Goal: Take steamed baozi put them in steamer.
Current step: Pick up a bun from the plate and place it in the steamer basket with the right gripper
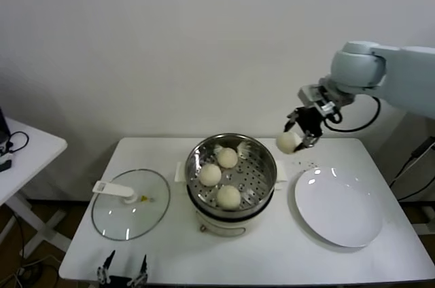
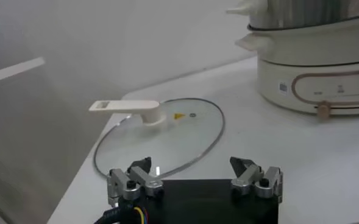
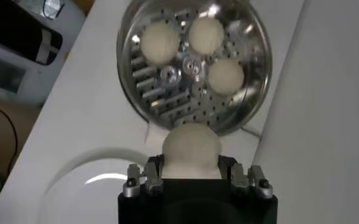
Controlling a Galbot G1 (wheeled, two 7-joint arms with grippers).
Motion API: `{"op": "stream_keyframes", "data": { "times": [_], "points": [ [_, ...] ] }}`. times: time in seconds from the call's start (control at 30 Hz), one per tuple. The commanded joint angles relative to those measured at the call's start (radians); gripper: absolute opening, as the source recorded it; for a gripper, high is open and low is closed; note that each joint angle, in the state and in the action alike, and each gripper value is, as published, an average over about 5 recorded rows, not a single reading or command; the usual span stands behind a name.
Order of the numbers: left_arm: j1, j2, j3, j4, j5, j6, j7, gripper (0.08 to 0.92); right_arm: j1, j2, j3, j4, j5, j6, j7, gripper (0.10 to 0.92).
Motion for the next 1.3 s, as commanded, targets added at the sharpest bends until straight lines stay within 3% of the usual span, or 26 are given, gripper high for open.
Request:
{"op": "stream_keyframes", "data": {
  "times": [0.03, 0.57, 1.3],
  "points": [
    [-0.001, -0.019, -0.005, 0.001, -0.004, 0.001, 0.001, 0.823, -0.053, 0.128, 0.068, 0.092, 0.087, -0.132, 0.070, 0.611],
    [-0.014, -0.025, -0.005, 0.025, -0.001, -0.001, 0.001, 0.823, -0.401, 0.161, 0.150, -0.036, -0.157, -0.148, 0.134, 0.611],
    [-0.023, -0.018, -0.012, 0.038, -0.012, -0.003, -0.003, 0.823, -0.470, 0.184, 0.184, -0.100, -0.222, -0.131, 0.145, 0.618]
  ]
}}
